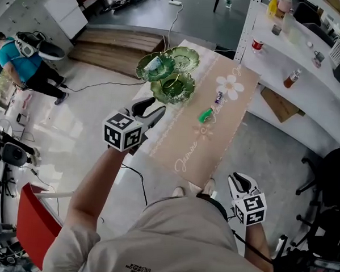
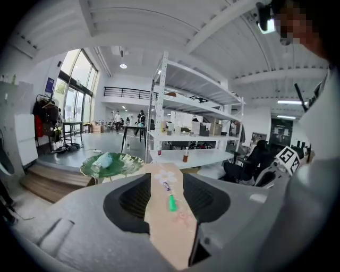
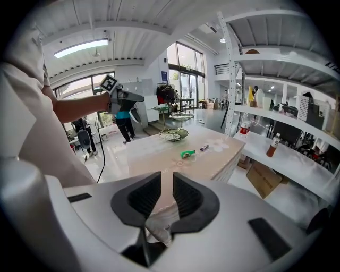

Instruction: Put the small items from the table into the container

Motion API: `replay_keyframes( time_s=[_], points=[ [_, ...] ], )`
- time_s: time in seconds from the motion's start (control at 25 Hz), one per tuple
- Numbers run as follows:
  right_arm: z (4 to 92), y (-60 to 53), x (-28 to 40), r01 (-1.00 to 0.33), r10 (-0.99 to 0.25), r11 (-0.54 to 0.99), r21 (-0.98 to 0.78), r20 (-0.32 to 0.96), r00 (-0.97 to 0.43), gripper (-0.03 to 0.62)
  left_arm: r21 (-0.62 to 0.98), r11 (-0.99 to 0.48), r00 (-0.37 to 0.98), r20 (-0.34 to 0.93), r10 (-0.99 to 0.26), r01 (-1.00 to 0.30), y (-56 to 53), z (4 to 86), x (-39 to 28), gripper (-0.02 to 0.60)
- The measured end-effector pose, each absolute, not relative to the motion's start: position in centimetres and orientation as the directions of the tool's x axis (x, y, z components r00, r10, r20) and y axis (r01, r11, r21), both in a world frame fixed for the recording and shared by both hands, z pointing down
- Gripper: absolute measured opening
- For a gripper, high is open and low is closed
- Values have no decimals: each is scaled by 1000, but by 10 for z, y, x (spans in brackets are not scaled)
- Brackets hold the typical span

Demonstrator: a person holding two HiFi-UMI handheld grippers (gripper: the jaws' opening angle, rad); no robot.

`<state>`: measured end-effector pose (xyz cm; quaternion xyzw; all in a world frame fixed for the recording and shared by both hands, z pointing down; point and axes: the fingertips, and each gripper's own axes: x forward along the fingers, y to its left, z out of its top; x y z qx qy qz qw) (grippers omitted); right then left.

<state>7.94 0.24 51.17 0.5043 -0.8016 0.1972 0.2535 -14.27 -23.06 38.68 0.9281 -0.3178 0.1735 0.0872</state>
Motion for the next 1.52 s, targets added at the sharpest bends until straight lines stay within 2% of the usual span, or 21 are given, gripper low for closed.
replay_keyframes(
  time_s=[0.44, 0.76, 1.12, 1.52],
  points=[
    [524, 32, 38, -913, -698, 401, -80, 618, -361, 77, 156, -835, 813, 376, -444, -528, -92, 446, -125, 193],
    [531, 42, 26, -918, -690, 389, -82, 635, -349, 77, 198, -864, 843, 399, -361, -463, -47, 480, -108, 193],
    [530, 44, 55, -935, -694, 346, -78, 649, -311, 77, 142, -876, 826, 430, -365, -461, -89, 508, -72, 193],
    [530, 48, 130, -968, -701, 241, -77, 675, -228, 77, 98, -831, 714, 572, -404, -548, -199, 594, -2, 193]
  ],
)
